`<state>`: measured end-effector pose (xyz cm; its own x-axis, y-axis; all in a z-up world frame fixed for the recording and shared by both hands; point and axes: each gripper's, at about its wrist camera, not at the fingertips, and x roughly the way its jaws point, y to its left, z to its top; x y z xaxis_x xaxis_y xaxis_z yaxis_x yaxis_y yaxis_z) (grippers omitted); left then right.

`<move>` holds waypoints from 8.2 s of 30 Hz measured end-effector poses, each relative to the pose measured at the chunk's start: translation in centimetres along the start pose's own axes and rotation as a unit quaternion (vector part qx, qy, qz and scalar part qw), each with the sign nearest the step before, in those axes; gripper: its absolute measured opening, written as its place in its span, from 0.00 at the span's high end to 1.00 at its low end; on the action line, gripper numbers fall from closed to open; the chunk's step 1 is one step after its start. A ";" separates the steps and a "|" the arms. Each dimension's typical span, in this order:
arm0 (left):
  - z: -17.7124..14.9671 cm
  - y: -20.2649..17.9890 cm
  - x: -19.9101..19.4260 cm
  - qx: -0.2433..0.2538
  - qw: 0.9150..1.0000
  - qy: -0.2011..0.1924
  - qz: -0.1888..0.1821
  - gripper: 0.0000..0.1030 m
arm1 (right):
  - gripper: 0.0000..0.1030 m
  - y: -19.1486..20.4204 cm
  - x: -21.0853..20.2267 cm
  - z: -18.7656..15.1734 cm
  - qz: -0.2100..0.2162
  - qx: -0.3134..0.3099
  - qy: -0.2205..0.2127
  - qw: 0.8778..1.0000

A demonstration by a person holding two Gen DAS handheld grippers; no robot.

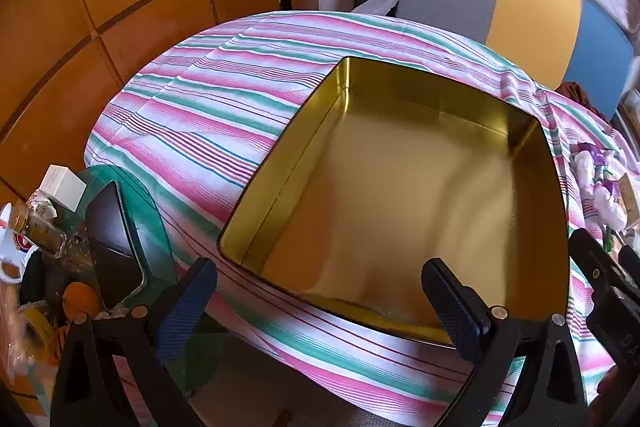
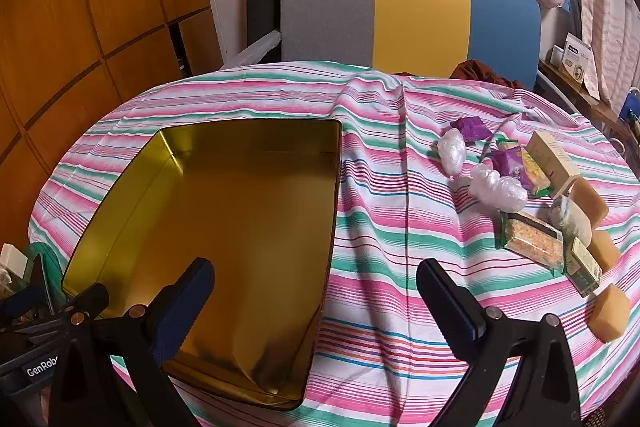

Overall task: Organize objects
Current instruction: 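Move both grippers from the gold tin toward the cluster of items, then grasp the small cream-and-green barcode box with the right gripper, then grasp the cracker packet with green ends with the left gripper, then lower the cracker packet into the gold tin with the left gripper while the right carries the box over, then lower the barcode box into the tin beside the crackers and open the right gripper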

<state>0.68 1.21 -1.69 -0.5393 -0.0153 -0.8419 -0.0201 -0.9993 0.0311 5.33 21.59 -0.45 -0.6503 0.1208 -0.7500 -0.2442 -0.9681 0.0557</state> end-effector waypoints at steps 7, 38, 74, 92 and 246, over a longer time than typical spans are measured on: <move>-0.1 -0.3 -0.3 -0.002 1.000 -0.009 0.002 0.00 | 0.00 -0.8 -0.5 -0.2 -0.004 0.001 -0.012 1.000; -5.4 -16.6 -4.8 0.187 0.949 0.015 -0.255 0.00 | 0.13 -26.5 -0.1 -4.5 -0.150 0.122 -0.028 0.981; -4.7 -21.1 -5.3 0.235 0.941 -0.032 -0.242 0.00 | 0.66 -28.6 2.3 -6.7 -0.046 0.204 -0.050 0.977; 1.1 -39.5 0.1 0.332 0.888 -0.010 -0.319 0.00 | 0.69 -28.9 1.9 -7.9 -0.088 0.222 -0.088 0.967; 0.5 4.9 0.7 -0.056 0.980 -0.125 -0.146 0.10 | 0.71 4.1 3.2 -1.6 0.216 -0.021 0.021 0.976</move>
<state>-0.22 -3.70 -1.80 -0.7138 0.2664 -0.6477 -0.1198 -0.9577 -0.2618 3.40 17.61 -3.73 -0.6561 -0.3093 -0.6884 0.0765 -0.9347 0.3470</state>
